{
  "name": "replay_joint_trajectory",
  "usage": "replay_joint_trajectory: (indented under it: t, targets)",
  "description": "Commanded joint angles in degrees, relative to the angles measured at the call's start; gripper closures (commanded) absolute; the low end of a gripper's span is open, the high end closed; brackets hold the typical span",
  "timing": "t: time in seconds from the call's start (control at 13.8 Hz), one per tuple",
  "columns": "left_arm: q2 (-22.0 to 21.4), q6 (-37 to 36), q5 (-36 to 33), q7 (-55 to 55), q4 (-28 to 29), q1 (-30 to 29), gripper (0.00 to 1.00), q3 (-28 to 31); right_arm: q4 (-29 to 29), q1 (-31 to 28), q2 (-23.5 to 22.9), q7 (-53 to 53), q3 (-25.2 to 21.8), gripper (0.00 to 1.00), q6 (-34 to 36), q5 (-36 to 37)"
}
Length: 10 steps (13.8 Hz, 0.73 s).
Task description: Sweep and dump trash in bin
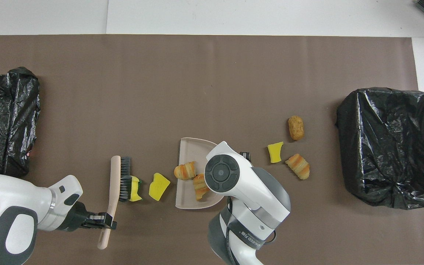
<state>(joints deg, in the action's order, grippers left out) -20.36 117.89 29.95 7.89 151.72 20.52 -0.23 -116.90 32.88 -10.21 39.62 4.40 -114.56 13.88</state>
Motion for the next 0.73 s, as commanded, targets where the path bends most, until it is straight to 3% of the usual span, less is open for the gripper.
replay_joint_trajectory:
  t: [0.0,0.15,0.65]
  targets:
    - [4.2,8.6,4.2,7.5,0.8,9.4,1.0,0.4,-0.7,-0.3,0.5,-1.8,0.3,1.0,1.3,0.6]
    - [6.5,13.3,7.6,9.9,-0.4,14.0,1.0,0.5,-0.7,-0.3,0.5,-1.8,0.3,1.0,1.3,0.6]
    - [11.8,13.6,12.0,13.1,-9.2,19.1,1.0,0.5,-0.7,-0.3,0.5,-1.8,0.3,1.0,1.3,0.6]
